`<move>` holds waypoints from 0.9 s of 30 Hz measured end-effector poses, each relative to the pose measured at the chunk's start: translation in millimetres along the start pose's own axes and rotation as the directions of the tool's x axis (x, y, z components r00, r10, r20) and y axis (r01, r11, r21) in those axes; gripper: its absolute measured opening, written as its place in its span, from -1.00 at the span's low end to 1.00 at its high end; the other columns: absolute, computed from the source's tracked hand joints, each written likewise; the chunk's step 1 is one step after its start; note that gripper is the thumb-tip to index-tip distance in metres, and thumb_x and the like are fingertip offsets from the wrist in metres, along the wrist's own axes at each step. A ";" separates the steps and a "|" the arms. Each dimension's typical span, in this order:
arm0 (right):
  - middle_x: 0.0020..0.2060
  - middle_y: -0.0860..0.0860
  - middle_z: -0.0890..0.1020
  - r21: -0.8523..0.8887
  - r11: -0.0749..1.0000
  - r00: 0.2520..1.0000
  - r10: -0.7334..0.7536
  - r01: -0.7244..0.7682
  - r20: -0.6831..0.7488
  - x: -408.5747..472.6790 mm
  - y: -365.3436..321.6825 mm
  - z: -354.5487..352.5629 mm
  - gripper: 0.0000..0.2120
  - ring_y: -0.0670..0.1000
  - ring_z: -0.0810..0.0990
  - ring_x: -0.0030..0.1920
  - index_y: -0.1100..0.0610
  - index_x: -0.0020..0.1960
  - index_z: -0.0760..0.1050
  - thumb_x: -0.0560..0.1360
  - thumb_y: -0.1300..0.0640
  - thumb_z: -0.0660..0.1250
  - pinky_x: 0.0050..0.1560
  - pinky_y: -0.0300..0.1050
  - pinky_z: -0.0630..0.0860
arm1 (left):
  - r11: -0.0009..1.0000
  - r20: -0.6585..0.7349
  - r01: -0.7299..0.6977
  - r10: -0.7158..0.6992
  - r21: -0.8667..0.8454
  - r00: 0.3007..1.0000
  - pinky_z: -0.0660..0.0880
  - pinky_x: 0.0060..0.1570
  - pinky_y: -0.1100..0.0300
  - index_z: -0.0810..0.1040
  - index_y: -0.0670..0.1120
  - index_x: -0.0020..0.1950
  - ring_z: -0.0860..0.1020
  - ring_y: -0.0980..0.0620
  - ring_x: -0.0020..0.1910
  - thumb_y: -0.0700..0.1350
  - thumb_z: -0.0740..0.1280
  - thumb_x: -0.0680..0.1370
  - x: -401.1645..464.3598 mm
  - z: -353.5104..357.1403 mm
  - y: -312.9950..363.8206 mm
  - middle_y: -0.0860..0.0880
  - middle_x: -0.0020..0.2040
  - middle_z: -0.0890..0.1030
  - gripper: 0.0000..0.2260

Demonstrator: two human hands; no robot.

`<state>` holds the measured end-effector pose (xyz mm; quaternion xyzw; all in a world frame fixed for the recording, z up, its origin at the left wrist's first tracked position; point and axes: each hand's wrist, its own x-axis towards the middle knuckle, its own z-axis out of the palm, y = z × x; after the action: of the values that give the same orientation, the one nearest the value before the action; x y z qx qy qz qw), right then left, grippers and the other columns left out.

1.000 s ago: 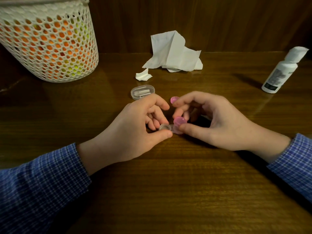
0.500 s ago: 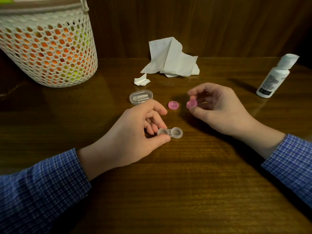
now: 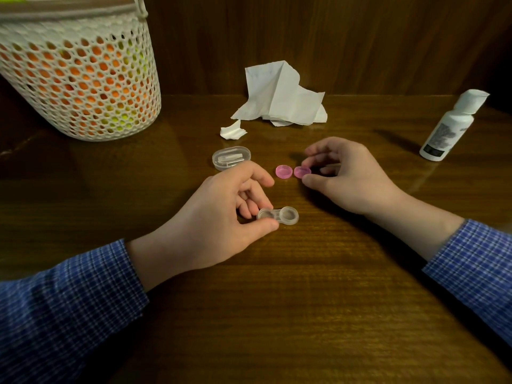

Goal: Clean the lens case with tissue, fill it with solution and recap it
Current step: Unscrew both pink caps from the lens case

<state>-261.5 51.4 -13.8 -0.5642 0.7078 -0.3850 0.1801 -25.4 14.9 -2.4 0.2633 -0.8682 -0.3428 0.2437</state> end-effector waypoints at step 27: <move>-0.07 -0.09 0.70 0.132 0.961 0.926 -0.271 0.244 0.262 -49.7 -29.6 -3.0 -0.41 -0.06 0.69 -0.06 0.01 0.38 0.45 0.42 0.20 0.58 0.07 -0.13 0.63 | 1.000 -0.056 -0.021 0.021 0.004 0.998 0.65 -0.16 0.14 0.51 -0.04 0.34 0.68 0.10 -0.12 -0.10 0.58 0.43 -0.6 -1.1 -2.1 0.11 -0.10 0.69 -0.48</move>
<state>-229.2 97.1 1.3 -0.6911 0.5758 -0.3565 0.2526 -23.7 13.3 -3.4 0.2642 -0.8644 -0.3312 0.2708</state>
